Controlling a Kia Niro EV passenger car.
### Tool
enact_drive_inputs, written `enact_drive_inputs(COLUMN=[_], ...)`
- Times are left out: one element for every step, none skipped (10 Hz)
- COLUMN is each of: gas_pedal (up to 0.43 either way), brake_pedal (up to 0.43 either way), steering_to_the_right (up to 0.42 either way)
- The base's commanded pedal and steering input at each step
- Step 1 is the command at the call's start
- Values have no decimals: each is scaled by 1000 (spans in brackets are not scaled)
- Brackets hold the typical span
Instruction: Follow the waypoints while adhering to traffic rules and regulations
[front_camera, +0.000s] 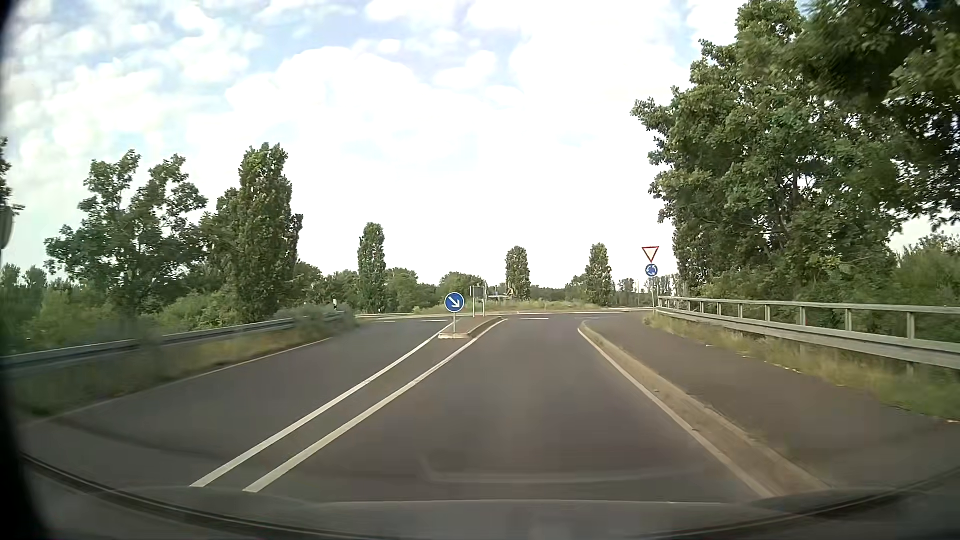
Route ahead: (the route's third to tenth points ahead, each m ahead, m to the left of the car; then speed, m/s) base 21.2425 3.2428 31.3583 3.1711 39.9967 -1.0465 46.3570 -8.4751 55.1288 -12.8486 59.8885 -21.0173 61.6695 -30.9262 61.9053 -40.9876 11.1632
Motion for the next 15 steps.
enact_drive_inputs(gas_pedal=[0,0,0,0,0,0,0,0,0,0,0,0,0,0,0], brake_pedal=[250,256,262,268,268,268,268,268,274,274,274,274,274,274,280], steering_to_the_right=[25,24,21,18,16,15,14,11,8,7,7,7,8,7,7])
